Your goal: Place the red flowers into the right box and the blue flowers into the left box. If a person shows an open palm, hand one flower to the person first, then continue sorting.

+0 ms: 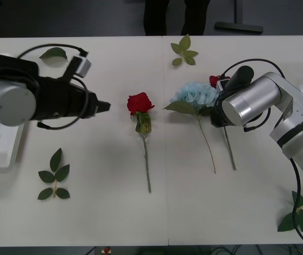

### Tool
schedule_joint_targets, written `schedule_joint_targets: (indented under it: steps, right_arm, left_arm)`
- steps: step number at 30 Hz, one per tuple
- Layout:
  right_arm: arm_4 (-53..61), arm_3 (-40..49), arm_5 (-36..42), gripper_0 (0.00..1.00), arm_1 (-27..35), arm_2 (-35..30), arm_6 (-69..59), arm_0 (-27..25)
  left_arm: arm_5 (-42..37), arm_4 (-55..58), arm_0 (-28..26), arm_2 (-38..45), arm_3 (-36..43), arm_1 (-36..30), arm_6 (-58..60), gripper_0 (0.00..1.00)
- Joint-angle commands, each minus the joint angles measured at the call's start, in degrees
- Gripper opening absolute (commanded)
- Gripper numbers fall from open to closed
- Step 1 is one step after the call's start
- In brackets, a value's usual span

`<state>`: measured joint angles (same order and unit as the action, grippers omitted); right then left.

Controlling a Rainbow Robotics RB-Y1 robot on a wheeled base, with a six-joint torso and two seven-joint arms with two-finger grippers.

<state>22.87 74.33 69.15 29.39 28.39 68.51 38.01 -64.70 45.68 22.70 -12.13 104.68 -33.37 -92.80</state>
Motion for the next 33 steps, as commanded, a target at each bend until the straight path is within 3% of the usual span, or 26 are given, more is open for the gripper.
schedule_joint_targets:
  steps: [1, 10, 14, 26, 28, 33]
  right_arm:
    - [0.3, 0.7, -0.2, 0.0, 0.2, -0.6, -0.1, 1.6]
    - [2.3, 0.7, 1.1, 0.0, 0.7, -2.6, 0.3, 3.4]
    - [5.4, 2.7, 3.2, 0.0, 3.3, -4.7, 1.5, 5.6]
    - [13.4, 14.6, 4.8, 0.0, 22.6, -6.7, 7.3, 7.0]
    - [14.7, 14.4, 3.5, 0.0, 26.8, -6.9, 9.4, 7.0]
    - [16.5, 9.9, -0.7, 0.0, 33.7, -6.9, 10.7, 7.0]
  left_arm:
    - [4.0, -6.8, 1.6, -5.4, -2.0, 3.8, 8.3, 0.99]
    - [4.1, -29.6, 5.7, -17.8, -8.6, 10.4, 31.7, 0.99]
    - [4.1, -33.1, 8.2, -19.7, -12.7, 13.3, 37.5, 0.99]
    - [4.5, -39.8, 11.2, -23.5, -19.9, 16.8, 43.0, 0.98]
    - [5.2, -40.4, 11.2, -24.2, -20.7, 16.8, 42.9, 0.91]
    - [7.5, -40.9, 11.2, -25.1, -22.6, 16.8, 42.9, 0.58]
